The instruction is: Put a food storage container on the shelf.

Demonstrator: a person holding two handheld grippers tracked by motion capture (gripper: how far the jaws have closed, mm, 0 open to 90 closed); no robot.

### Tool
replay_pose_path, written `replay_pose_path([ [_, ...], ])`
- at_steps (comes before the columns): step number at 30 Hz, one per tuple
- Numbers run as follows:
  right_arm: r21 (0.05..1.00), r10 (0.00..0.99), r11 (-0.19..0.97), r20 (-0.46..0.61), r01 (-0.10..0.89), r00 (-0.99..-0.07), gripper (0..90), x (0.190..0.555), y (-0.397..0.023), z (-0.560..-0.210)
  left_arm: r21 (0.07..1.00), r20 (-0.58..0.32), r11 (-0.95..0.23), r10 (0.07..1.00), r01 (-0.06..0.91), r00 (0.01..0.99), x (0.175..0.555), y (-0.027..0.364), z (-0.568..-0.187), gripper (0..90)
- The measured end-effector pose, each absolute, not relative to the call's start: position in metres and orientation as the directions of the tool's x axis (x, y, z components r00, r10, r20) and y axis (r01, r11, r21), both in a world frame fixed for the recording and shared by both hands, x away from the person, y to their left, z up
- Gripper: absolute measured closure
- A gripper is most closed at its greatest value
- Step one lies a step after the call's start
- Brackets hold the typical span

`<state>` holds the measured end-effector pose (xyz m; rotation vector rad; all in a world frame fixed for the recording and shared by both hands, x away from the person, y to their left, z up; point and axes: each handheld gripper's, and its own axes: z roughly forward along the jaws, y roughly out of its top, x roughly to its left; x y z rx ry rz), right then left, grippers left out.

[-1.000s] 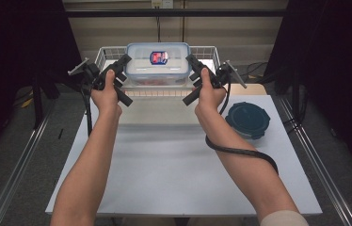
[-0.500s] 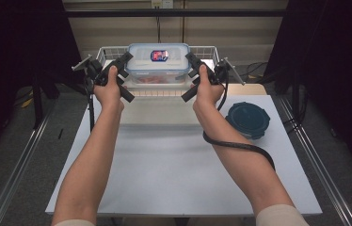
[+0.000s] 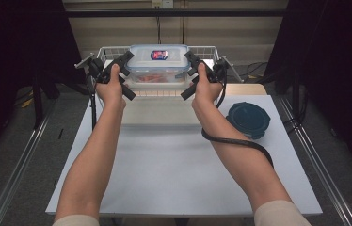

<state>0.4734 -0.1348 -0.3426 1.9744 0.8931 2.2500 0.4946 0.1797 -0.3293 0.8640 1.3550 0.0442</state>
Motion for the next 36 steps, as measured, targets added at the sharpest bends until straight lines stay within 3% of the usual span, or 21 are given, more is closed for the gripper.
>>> replay_pose_path([
  [17, 0.495, 0.453, -0.799, 0.869, 0.341, -0.2, 53.0, 0.475, -0.133, -0.338, 0.611, -0.789, 0.666, 0.554, 0.427, 0.265, 0.492, 0.177, -0.327, 51.0],
  [23, 0.547, 0.503, -0.762, 0.837, 0.346, -0.214, 47.7, 0.471, -0.132, -0.336, 0.641, -0.764, 0.635, 0.58, 0.431, 0.282, 0.486, 0.176, -0.323, 43.6],
  [36, 0.575, 0.505, -0.745, 0.817, 0.338, -0.277, 39.0, 0.45, -0.134, -0.33, 0.698, -0.713, 0.587, 0.619, 0.41, 0.33, 0.461, 0.178, -0.315, 32.3],
])
